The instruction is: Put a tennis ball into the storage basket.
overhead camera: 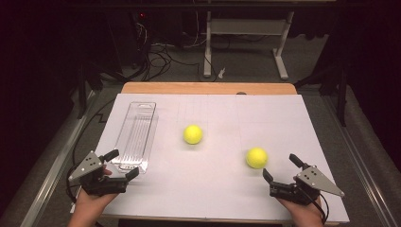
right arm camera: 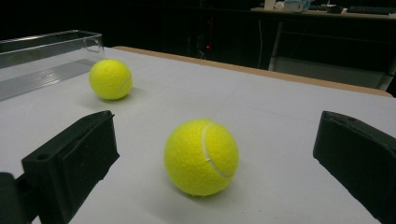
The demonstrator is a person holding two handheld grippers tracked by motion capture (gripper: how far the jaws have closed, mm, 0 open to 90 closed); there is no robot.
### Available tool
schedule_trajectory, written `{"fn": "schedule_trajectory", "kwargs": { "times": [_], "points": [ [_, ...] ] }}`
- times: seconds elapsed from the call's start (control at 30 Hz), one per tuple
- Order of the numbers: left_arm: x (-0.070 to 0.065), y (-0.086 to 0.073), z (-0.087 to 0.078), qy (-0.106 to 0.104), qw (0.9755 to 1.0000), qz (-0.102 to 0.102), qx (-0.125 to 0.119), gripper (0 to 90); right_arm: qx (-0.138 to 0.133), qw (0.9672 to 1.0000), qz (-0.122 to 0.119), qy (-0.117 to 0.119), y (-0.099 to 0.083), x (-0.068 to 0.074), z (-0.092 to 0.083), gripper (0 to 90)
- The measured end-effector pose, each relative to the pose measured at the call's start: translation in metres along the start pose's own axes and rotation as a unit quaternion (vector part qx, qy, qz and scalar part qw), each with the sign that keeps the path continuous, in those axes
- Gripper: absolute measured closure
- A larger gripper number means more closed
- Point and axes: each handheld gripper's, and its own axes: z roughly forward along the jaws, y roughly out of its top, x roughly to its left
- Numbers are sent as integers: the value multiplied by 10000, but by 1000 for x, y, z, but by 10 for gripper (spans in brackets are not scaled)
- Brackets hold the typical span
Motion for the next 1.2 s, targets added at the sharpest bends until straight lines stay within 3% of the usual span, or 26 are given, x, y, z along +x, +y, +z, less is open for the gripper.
{"fn": "schedule_trajectory", "kwargs": {
  "times": [0.27,0.37,0.7,0.93,1.2],
  "points": [
    [11,-2,-6,84,9998,-127,-98,7,-7,10000,22,-20,0,0,0,3],
    [18,-4,-10,262,9994,-185,-105,7,-5,10000,17,-18,0,0,0,3],
    [41,-13,-24,561,9969,-487,-254,7,14,10000,28,-15,-1,-1,1,3],
    [44,-15,-24,585,9967,-523,-192,7,42,10000,49,-11,-2,-1,2,3],
    [42,-14,-21,578,9974,-418,137,7,50,10000,81,-8,-3,-2,2,3]
  ]
}}
